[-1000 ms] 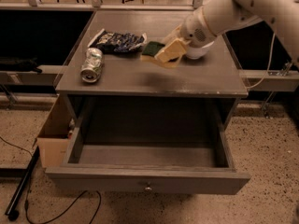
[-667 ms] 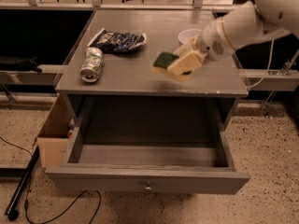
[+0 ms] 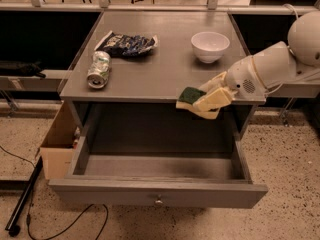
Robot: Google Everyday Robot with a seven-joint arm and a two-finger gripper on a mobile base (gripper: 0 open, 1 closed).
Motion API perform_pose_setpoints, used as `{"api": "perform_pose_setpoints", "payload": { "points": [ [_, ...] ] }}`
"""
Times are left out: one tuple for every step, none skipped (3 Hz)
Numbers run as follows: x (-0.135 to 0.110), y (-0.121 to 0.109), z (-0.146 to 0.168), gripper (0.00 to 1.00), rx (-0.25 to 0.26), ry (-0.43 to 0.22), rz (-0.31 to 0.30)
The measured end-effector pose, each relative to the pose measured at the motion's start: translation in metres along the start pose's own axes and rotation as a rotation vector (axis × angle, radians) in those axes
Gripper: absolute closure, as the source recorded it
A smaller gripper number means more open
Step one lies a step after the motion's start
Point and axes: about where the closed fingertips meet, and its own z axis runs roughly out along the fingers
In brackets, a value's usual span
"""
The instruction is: Place sponge into top drawer
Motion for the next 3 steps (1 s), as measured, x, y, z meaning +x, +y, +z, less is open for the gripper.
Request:
{"api": "perform_pose_setpoints", "payload": {
  "points": [
    [0.020, 0.005, 0.002, 1.00, -0.014, 0.005, 0.030],
    [0.041, 0.009, 0.005, 1.00, -0.028, 0.010, 0.062],
    [0.041, 0.009, 0.005, 1.00, -0.028, 0.010, 0.062]
  ]
}}
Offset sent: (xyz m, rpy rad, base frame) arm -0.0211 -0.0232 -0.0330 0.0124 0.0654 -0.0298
